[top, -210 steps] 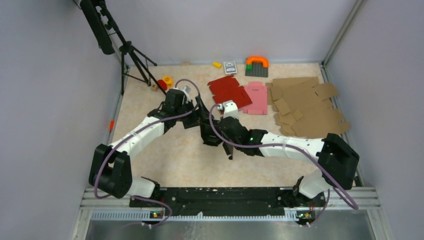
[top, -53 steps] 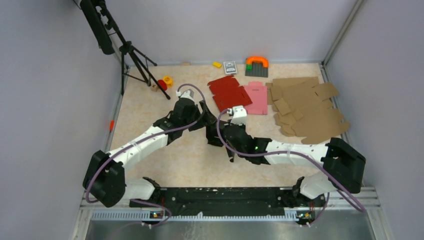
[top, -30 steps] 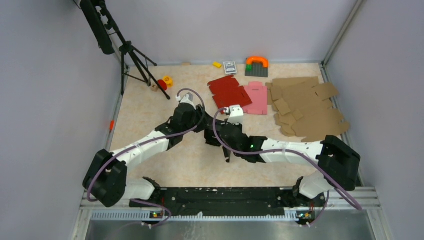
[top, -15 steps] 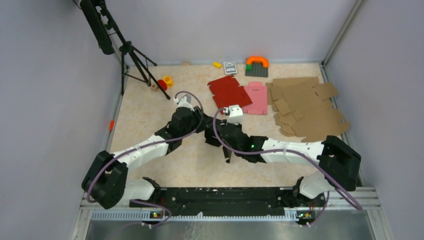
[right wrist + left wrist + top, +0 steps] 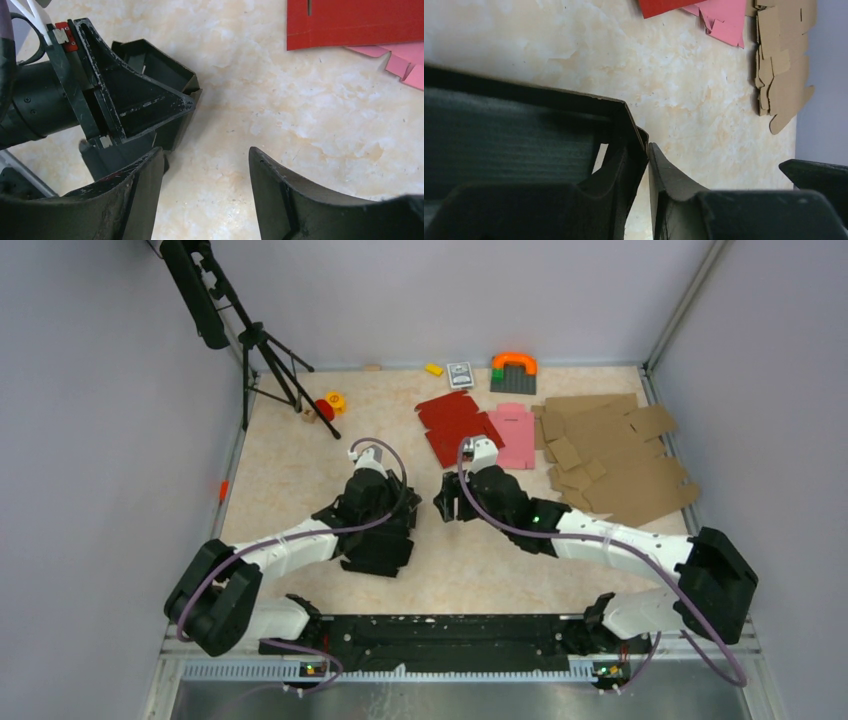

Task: Fold the paper box
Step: Fold the paper box at the center of the board.

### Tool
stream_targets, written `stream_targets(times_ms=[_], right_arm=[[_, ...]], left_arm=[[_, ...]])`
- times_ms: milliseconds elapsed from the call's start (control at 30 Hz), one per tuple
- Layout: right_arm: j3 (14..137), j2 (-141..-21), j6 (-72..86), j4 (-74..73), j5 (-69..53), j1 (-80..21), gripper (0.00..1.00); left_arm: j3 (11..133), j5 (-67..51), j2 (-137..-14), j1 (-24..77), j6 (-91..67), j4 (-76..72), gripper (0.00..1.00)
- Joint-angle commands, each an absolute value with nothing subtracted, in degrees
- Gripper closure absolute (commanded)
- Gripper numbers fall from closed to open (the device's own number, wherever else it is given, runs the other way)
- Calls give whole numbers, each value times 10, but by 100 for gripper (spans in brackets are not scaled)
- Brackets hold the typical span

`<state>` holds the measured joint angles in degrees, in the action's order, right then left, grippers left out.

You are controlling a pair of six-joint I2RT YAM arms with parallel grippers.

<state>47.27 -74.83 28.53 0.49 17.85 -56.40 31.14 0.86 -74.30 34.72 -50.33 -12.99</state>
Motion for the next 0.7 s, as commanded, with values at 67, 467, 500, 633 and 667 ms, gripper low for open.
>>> stream_targets(times_ms=[67, 467, 500, 633, 667], right_arm=[[477, -726, 251, -15, 27, -507, 38], [315, -773, 343, 243, -62, -502, 41], [311, -776, 347, 244, -53, -502, 40], [291, -786, 380, 268, -50, -479, 41], [291, -791, 388, 275, -58, -471, 42]], left_arm=[[306, -25, -735, 349, -482, -153, 78], [365, -116, -754, 337, -507, -74, 75], [377, -118, -757, 337, -503, -54, 73], [409, -87, -734, 334, -470, 28, 70], [418, -76, -723, 331, -460, 56, 70]])
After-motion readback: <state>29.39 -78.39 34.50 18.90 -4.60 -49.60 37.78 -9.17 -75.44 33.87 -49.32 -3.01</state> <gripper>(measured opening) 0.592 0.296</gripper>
